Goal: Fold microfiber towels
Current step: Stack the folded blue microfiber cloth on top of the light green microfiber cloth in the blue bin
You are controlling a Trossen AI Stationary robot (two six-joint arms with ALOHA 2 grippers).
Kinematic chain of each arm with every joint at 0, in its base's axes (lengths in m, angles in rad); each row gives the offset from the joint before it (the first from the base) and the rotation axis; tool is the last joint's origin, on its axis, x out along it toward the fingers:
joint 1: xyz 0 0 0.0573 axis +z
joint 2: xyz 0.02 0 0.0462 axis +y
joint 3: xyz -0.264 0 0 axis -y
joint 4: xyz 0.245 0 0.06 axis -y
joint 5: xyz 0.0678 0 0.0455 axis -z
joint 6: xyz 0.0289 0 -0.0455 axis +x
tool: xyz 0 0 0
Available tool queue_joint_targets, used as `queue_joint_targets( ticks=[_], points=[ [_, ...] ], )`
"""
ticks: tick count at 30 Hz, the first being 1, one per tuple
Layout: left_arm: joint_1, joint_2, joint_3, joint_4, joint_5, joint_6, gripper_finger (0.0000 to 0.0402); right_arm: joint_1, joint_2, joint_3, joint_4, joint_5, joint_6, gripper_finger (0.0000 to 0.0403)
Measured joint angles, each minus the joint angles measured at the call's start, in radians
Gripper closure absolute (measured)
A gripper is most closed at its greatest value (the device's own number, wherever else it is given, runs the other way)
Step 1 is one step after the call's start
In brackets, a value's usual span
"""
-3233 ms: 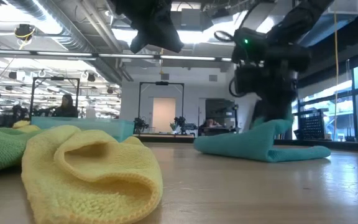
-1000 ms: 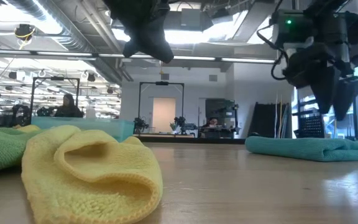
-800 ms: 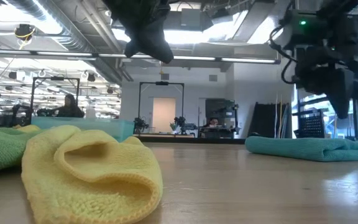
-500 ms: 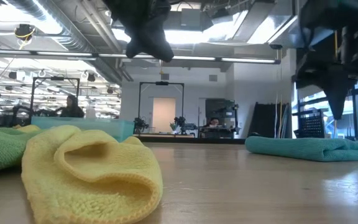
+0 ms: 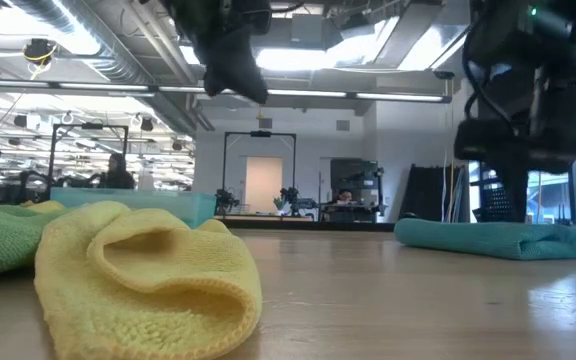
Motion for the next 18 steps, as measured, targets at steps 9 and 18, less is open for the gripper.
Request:
queue_joint_targets(
  ticks=[9, 18],
  points=[
    [0.035, -0.016, 0.0, -0.049, 0.0, 0.003, 0.0349, -0.018, 0.113, 0.012, 0.044, 0.003, 0.0, 0.0121],
    [0.054, -0.016, 0.0, -0.042, 0.021, -0.029, 0.0349, -0.044, 0.111, 0.014, -0.007, 0.093, -0.033, 0.0128]
  ],
)
